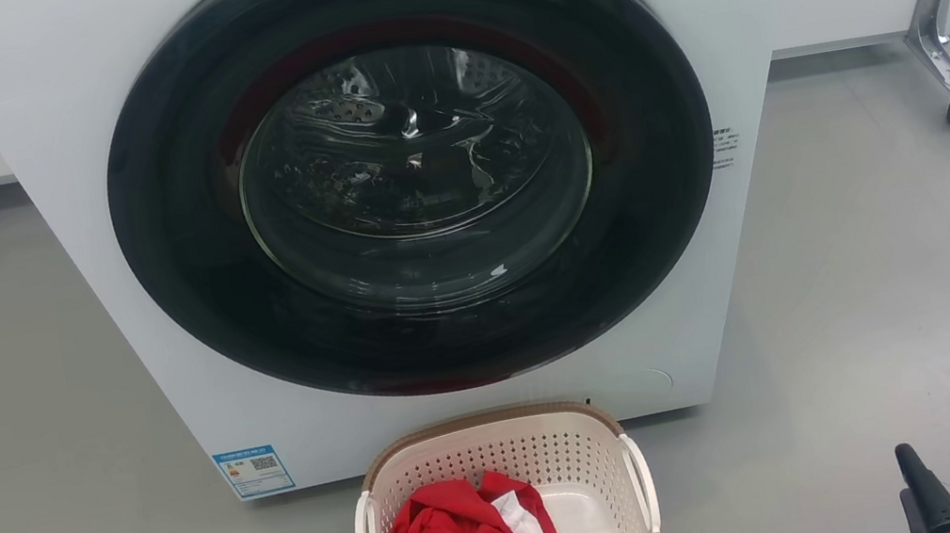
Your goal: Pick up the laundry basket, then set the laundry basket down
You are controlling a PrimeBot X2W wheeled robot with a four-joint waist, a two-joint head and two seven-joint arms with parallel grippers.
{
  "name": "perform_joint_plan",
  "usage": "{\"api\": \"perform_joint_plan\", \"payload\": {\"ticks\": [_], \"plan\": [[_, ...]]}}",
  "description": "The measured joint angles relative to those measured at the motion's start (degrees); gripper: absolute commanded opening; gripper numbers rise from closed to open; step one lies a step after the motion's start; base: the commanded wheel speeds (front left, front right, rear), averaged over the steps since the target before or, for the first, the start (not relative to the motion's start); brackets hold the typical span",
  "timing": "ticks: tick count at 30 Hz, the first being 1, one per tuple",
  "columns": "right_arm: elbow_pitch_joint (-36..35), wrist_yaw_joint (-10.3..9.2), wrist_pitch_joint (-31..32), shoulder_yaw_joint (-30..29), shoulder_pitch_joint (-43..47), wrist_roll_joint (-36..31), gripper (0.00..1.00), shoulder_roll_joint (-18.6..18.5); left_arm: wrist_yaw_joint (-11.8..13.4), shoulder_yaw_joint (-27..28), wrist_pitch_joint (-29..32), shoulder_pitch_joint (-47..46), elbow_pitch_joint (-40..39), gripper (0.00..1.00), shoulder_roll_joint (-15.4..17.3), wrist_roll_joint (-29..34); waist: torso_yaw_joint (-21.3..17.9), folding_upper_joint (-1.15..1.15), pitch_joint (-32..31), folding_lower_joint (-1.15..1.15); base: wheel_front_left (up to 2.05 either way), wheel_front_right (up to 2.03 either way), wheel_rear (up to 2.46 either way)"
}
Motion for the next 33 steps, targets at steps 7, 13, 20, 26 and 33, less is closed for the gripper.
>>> {"api": "perform_joint_plan", "payload": {"ticks": [7, 13, 20, 26, 33], "plan": [[-1.11, -1.09, -1.52, 2.33, 0.02, -6.15, 1.0, -0.05, 1.13, -2.13, -1.44, -0.02, -1.13, 1.0, 0.08, 6.43, 0.05, 0.0, 0.11, 0.0, 0.0, 0.0, 0.0], [-2.01, -2.07, -2.97, 4.16, 0.04, -11.94, 1.0, -0.12, 2.03, -4.33, -2.88, -0.04, -2.3, 1.0, 0.33, 12.59, 0.08, 0.0, 0.23, 0.0, 0.0, 0.0, 0.0], [-2.46, -3.11, -4.52, 7.14, 0.05, -20.23, 1.0, -0.55, 3.11, -7.75, -4.56, -0.1, -3.16, 1.0, 1.7, 21.71, 0.09, 0.0, 0.43, 0.0, 0.0, 0.0, 0.0], [-2.6, -4.09, -5.79, 9.44, 0.08, -25.68, 1.0, -0.76, 4.11, -10.4, -5.73, -0.49, -3.85, 1.0, 2.59, 28.78, 0.07, 0.0, 0.57, 0.0, 0.0, 0.0, 0.0], [-2.79, -5.08, -7.12, 11.35, 0.11, -31.58, 1.0, -0.82, 5.13, -12.65, -7.02, -0.85, -3.97, 1.0, 3.57, 36.1, 0.08, 0.0, 0.69, 0.0, 0.0, 0.0, 0.0]]}}
